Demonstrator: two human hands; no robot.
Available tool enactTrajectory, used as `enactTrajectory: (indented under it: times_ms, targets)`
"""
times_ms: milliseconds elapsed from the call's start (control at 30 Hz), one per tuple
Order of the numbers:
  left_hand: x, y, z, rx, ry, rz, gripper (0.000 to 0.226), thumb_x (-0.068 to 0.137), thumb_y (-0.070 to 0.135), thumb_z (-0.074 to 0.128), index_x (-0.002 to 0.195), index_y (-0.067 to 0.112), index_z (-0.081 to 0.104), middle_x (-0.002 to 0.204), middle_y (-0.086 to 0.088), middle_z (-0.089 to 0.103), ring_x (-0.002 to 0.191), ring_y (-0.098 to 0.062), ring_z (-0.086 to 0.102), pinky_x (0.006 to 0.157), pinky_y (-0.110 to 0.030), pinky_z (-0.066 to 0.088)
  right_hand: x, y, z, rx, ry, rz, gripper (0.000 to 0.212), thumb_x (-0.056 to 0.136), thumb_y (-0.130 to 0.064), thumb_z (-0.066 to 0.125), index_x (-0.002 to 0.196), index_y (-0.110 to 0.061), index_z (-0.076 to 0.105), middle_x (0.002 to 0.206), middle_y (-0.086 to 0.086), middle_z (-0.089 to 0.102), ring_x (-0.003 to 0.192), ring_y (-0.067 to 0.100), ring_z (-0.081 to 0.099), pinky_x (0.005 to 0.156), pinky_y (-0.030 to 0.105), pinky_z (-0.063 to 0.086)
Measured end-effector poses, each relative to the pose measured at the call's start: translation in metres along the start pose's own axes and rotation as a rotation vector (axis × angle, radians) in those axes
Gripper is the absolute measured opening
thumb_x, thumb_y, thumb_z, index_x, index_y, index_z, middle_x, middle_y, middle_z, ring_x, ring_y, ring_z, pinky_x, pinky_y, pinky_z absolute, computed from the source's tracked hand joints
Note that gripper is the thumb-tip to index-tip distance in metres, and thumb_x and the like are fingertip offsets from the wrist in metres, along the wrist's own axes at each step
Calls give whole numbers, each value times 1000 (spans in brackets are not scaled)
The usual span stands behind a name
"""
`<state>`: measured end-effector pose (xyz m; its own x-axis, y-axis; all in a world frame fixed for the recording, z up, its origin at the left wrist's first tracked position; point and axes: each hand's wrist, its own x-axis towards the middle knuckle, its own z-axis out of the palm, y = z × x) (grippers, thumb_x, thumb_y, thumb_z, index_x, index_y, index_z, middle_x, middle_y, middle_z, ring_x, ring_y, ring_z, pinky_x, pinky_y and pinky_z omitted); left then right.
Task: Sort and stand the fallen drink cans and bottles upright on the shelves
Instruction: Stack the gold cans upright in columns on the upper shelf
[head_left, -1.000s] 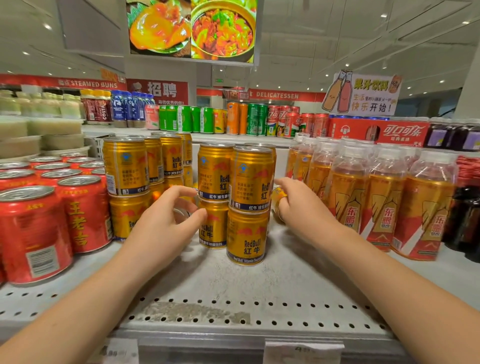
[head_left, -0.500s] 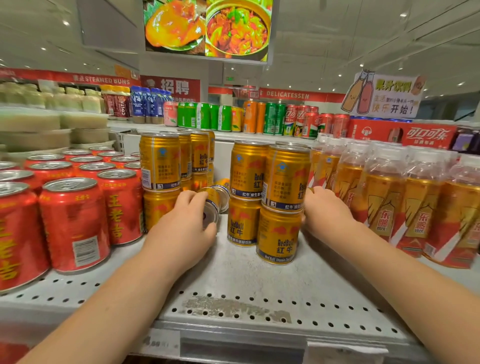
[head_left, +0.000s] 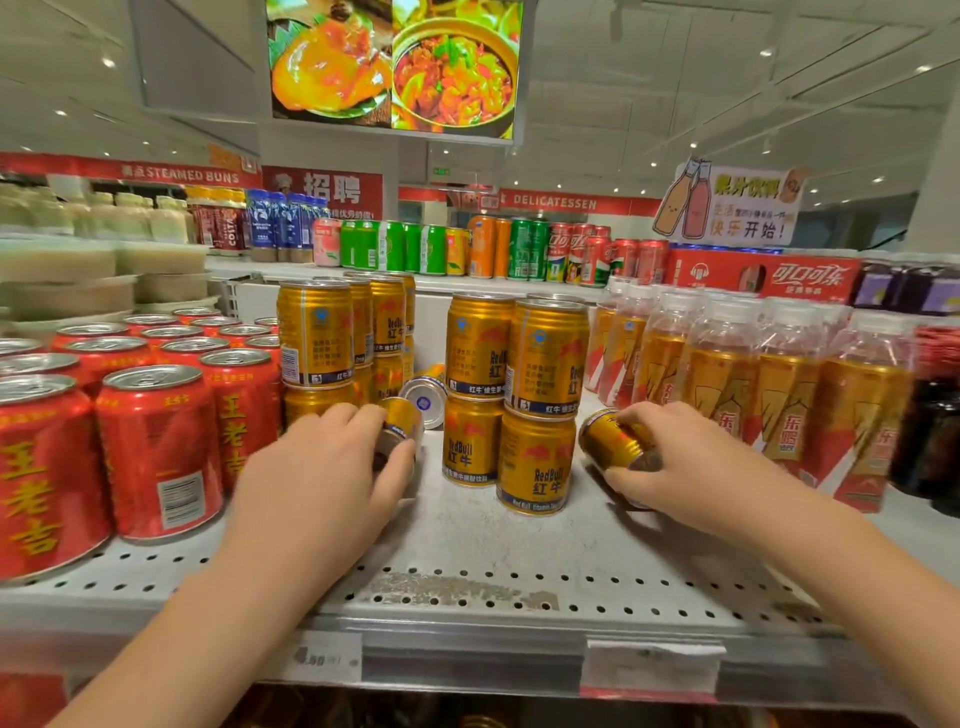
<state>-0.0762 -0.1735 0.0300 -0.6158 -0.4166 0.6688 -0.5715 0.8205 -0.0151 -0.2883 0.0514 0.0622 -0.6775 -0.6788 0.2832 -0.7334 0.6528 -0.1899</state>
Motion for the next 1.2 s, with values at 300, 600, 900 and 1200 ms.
enactTrajectory:
  times_ms: [300, 600, 900, 1200]
  targets:
    - [34, 4, -8, 258, -135, 40, 66, 94, 78, 14, 103, 26, 53, 91, 3, 57, 81, -20, 63, 54, -31, 41, 11, -13, -8, -196, 10, 169, 62, 89, -72, 43, 120, -20, 55, 100, 3, 61, 89, 25, 61, 64, 34, 51]
    - [29, -24, -11, 7, -425, 67, 68, 79, 90, 35, 116, 35, 47, 91, 15, 61, 80, -8, 61, 61, -31, 50, -4, -6, -6, -29, -121, 125, 72, 79, -76, 57, 139, -40, 38, 106, -12, 60, 85, 8, 62, 74, 33, 59]
    - [-1, -35, -7, -754, -307, -22, 57, 75, 68, 74, 124, 53, 51, 100, 31, 64, 88, 15, 62, 66, -11, 47, -20, 5, 5, 539, 2, 190, 96, 67, -70, 73, 149, -43, 32, 127, -6, 48, 87, 3, 61, 60, 21, 46]
    - [-9, -14, -17, -1126, -133, -44, 60, 70, 61, 81, 125, 51, 60, 114, 23, 67, 97, 0, 68, 83, -27, 53, -50, 16, 21, 1008, 77, 133, 90, 54, -57, 86, 136, -48, 48, 124, -16, 67, 109, 4, 67, 87, 29, 57]
